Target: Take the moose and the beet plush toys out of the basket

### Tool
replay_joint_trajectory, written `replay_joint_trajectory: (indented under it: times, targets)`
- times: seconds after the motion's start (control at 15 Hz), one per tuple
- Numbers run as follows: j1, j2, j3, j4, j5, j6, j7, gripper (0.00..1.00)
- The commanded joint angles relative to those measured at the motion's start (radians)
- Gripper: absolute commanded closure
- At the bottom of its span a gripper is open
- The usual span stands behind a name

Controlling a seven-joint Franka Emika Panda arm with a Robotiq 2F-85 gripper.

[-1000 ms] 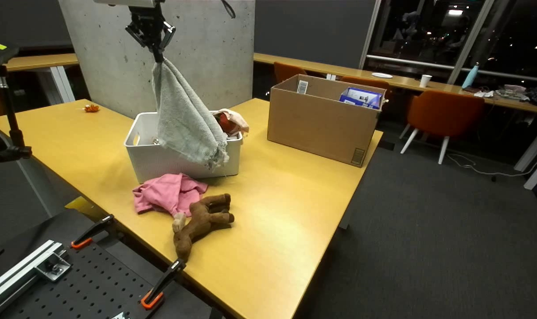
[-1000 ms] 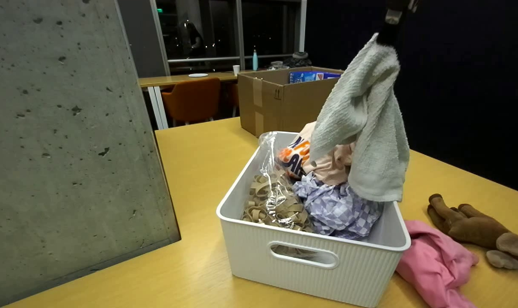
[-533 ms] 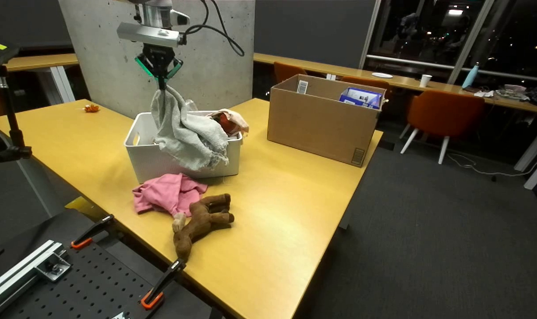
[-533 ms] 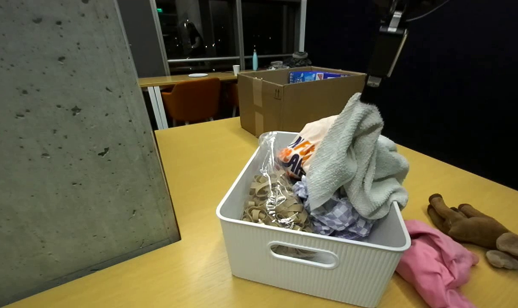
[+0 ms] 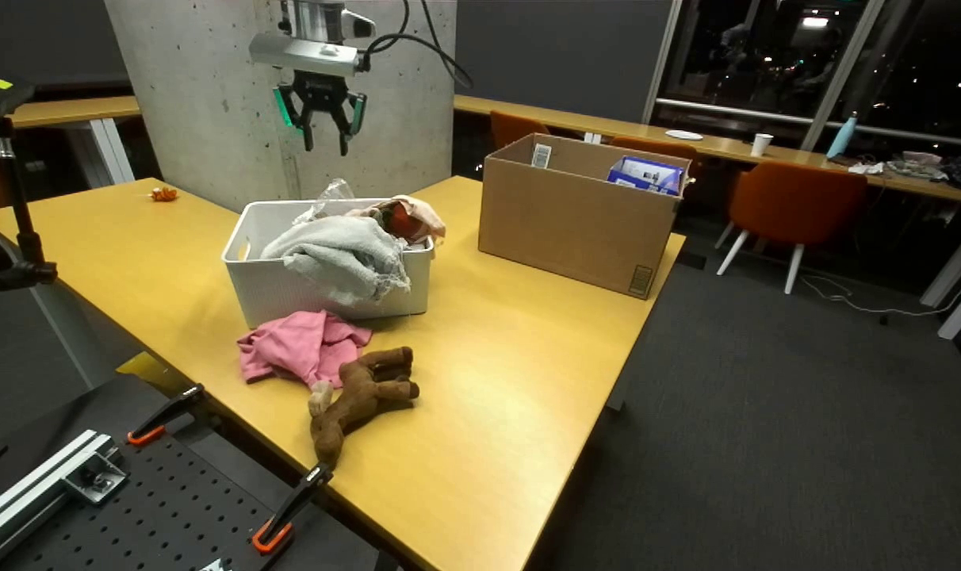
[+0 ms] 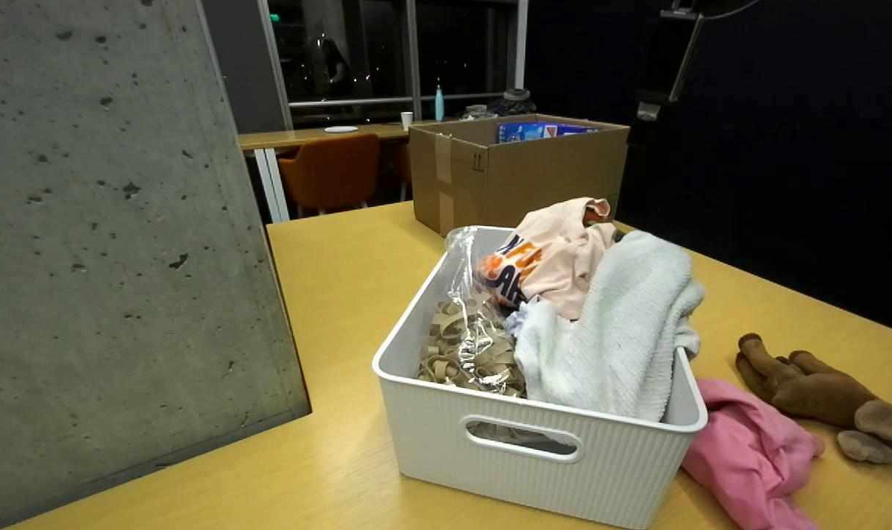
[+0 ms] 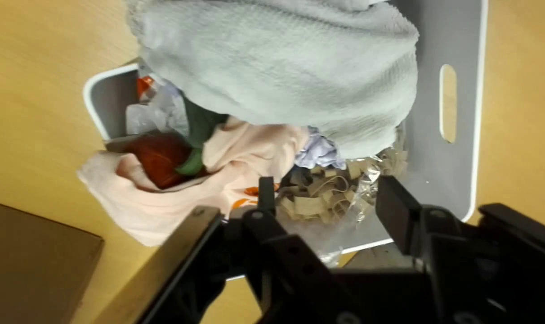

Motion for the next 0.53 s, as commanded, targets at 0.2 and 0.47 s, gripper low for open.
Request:
replay_joint_trajectory:
  times: [0.2, 0.47]
  targets:
    - [-0.117, 0.075, -0.069, 0.146, 0.017, -0.065, 0.028, 0.00]
    - [-0.136, 0.207, -0.083, 0.278, 0.008, -0.082, 0.080, 0.00]
